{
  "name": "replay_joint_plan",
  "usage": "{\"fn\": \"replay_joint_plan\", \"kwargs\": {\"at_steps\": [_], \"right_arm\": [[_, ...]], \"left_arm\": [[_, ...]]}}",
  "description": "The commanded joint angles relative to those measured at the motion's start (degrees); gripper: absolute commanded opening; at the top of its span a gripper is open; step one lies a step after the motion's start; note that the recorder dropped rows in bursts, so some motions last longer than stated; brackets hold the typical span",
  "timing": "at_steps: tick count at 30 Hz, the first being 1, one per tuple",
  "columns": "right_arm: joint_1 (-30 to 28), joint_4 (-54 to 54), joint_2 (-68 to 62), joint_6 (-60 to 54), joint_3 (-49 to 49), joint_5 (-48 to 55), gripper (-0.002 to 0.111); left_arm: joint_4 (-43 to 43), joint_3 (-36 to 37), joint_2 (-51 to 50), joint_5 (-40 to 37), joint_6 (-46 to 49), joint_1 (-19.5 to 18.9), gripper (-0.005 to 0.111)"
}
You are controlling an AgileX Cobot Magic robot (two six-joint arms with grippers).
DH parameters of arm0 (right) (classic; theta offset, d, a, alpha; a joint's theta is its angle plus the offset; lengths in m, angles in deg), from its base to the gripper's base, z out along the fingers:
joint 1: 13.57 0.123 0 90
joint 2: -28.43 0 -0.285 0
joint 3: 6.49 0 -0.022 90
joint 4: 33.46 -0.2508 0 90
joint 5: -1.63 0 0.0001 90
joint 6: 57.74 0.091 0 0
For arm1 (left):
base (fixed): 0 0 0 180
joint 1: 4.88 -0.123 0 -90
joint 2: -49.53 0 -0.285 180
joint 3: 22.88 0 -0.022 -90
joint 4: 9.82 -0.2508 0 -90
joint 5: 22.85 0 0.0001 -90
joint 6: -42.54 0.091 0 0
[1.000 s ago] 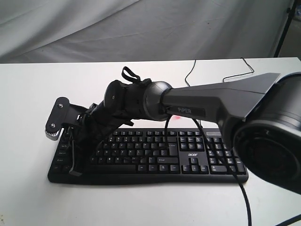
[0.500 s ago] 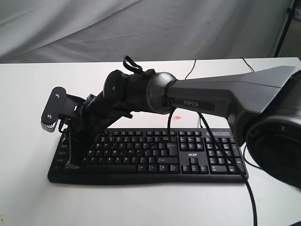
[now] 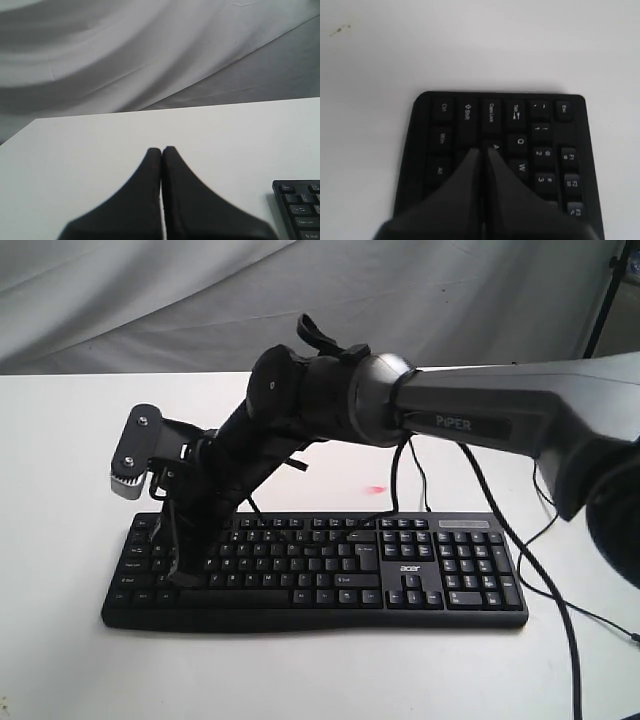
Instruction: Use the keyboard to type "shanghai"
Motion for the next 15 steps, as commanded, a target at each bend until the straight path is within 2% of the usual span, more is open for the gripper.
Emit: {"fn": "replay_joint_plan", "kwargs": {"at_steps": [1,10,15], "right_arm": [[-2.23,0.05,3.71,-1.84,-6.52,-1.61,0.0],[-8.44,-10.43,12.39,-16.29,-21.72,-3.55,0.0],[-9.28,-13.05,12.94,-19.47,-22.81,-3.54,0.0]], "left_arm": [[0.03,0.29,-0.18,0.36,-0.16,0.22,0.001],[0.03,0.29,-0.18,0.36,-0.16,0.22,0.001],[0.03,0.29,-0.18,0.36,-0.16,0.22,0.001]]}}
